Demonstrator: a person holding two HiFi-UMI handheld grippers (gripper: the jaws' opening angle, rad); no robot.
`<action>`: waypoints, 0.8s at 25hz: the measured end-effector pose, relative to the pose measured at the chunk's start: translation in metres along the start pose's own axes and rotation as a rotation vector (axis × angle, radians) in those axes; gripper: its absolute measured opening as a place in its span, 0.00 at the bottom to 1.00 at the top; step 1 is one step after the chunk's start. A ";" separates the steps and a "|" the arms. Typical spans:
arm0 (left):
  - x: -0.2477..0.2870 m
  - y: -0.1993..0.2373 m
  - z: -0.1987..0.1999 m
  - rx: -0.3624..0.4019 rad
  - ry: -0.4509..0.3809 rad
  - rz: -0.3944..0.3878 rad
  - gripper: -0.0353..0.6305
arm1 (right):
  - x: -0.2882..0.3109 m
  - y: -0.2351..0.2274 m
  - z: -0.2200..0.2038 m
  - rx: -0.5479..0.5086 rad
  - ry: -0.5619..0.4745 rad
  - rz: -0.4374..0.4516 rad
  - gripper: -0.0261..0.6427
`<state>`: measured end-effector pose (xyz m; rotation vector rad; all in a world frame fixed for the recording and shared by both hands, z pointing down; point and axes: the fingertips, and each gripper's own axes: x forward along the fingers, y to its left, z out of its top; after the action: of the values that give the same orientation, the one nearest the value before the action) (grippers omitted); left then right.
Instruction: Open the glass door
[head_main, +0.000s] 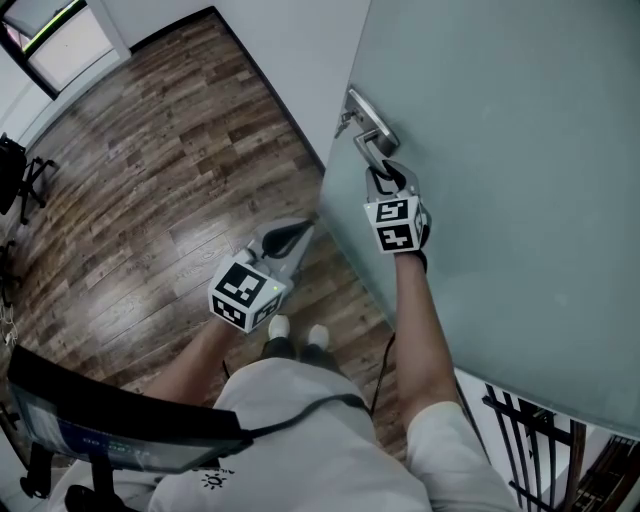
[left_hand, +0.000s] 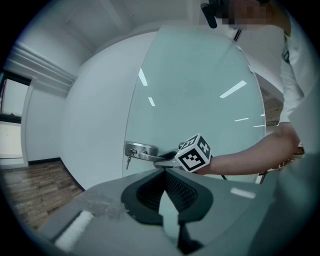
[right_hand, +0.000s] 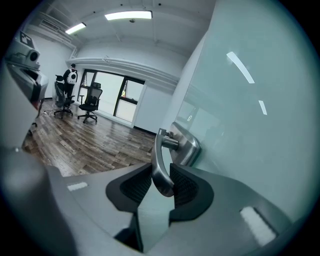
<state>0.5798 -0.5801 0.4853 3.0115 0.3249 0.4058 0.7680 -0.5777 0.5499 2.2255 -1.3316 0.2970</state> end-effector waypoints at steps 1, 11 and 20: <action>-0.001 0.002 -0.001 0.001 0.000 0.003 0.06 | 0.002 -0.001 -0.001 0.001 0.001 -0.002 0.22; -0.007 0.018 -0.008 0.002 0.008 0.035 0.06 | 0.023 -0.006 -0.007 0.014 0.013 -0.007 0.22; -0.024 0.005 0.008 -0.006 -0.024 0.028 0.06 | -0.024 0.003 -0.013 -0.003 0.032 0.058 0.33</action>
<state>0.5606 -0.5910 0.4717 3.0155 0.2795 0.3722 0.7544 -0.5539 0.5509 2.1733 -1.3807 0.3498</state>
